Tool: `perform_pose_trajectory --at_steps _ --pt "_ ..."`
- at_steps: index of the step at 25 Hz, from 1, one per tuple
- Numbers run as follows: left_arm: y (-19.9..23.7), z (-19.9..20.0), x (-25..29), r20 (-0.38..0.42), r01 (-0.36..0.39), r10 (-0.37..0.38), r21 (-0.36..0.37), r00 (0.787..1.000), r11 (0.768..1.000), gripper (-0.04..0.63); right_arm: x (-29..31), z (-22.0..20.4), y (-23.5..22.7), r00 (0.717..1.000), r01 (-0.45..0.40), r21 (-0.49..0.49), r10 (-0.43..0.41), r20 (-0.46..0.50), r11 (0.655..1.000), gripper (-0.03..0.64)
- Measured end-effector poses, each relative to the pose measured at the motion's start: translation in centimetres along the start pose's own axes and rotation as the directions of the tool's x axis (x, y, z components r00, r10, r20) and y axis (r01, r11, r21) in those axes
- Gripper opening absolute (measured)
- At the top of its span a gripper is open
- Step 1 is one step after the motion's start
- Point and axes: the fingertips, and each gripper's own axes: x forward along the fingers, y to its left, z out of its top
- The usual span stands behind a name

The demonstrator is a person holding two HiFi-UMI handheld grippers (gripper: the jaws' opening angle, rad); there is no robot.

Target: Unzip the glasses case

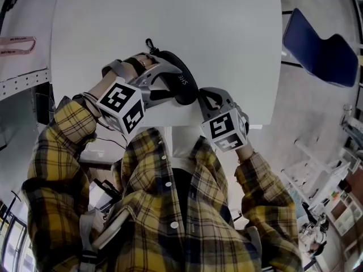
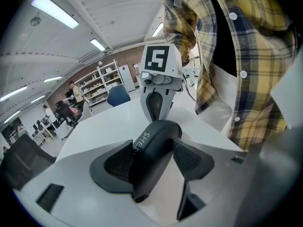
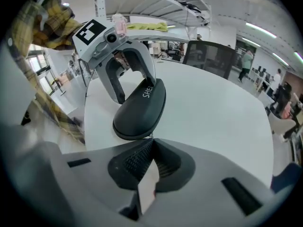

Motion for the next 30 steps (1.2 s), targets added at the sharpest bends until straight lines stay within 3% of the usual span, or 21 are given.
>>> perform_pose_trajectory --at_steps 5,10,12,14,16,17,18,21,22,23,26,27,30 --pt "-1.4 -0.5 2.1 -0.014 -0.011 0.011 -0.019 1.000 1.000 0.255 1.3 -1.9 0.2 0.995 -0.103 -0.165 0.103 -0.013 0.981 -0.002" --pt "0.2 1.7 0.6 -0.063 -0.039 0.035 -0.058 0.997 0.998 0.256 -1.3 -0.4 -0.5 0.993 -0.115 -0.183 0.118 0.003 0.976 -0.002" --pt "1.2 2.5 -1.6 -0.083 -0.083 0.070 -0.167 0.994 0.982 0.256 -2.8 1.3 -0.3 0.992 -0.120 -0.171 0.125 0.023 0.978 -0.002" --pt "1.8 2.8 -4.0 -0.071 -0.144 0.128 -0.336 0.989 0.931 0.256 -3.6 2.3 0.6 0.990 -0.127 -0.171 0.135 0.034 0.977 -0.002" --pt "1.7 2.8 -5.6 -0.065 -0.199 0.193 -0.511 0.979 0.836 0.256 -3.9 2.3 2.2 0.989 -0.136 -0.182 0.144 0.035 0.974 -0.002" --pt "1.5 2.8 -6.2 -0.075 -0.228 0.229 -0.594 0.970 0.772 0.256 -3.9 2.1 3.0 0.989 -0.138 -0.190 0.147 0.035 0.972 -0.002" --pt "1.4 2.7 -6.8 -0.092 -0.260 0.270 -0.673 0.958 0.693 0.256 -3.9 1.8 3.9 0.988 -0.138 -0.197 0.148 0.035 0.971 -0.002" --pt "1.1 1.7 -8.2 -0.182 -0.332 0.371 -0.856 0.911 0.395 0.256 -3.3 1.2 6.1 0.987 -0.152 -0.186 0.159 0.024 0.971 -0.002" --pt "0.8 1.1 -8.3 -0.222 -0.349 0.378 -0.883 0.899 0.313 0.256 -3.0 1.1 6.9 0.984 -0.169 -0.171 0.175 0.019 0.971 -0.002" --pt "0.4 0.6 -8.3 -0.256 -0.363 0.375 -0.898 0.891 0.249 0.256 -2.8 1.2 7.7 0.981 -0.191 -0.155 0.196 0.017 0.969 -0.002" --pt "-0.5 -0.7 -7.6 -0.306 -0.364 0.348 -0.925 0.886 0.114 0.256 -2.2 2.0 9.9 0.968 -0.244 -0.134 0.249 0.019 0.960 -0.002" --pt "-0.7 -1.0 -7.2 -0.315 -0.362 0.338 -0.928 0.887 0.084 0.256 -1.9 2.3 10.5 0.965 -0.256 -0.135 0.260 0.017 0.957 -0.002" --pt "-1.2 -1.8 -6.5 -0.328 -0.352 0.311 -0.936 0.892 0.024 0.256 -0.9 3.1 12.1 0.958 -0.281 -0.162 0.285 0.002 0.946 -0.002"
